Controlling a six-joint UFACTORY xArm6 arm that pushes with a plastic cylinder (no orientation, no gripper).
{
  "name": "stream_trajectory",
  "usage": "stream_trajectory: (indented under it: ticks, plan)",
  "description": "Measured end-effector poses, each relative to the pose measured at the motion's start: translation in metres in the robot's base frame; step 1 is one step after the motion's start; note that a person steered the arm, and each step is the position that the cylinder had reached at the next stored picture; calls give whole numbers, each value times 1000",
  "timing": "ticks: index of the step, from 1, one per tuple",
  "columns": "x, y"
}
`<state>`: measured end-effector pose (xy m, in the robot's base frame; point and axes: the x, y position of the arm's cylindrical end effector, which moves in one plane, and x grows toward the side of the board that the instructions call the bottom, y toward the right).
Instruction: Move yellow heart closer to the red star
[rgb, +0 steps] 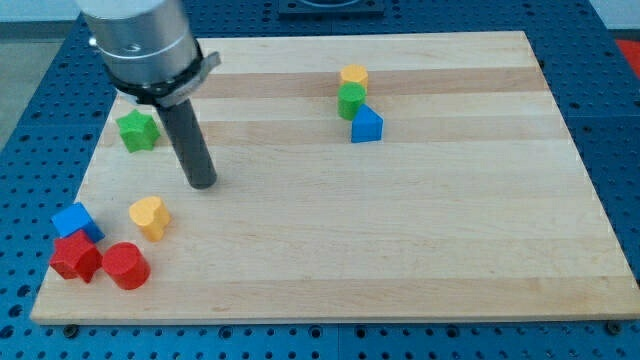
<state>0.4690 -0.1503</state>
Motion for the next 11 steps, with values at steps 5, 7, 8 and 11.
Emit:
stream_trajectory:
  ticks: [5,7,8,11]
  plan:
    - [27,-46]
    - [27,0]
    - [39,19]
    - [56,-47]
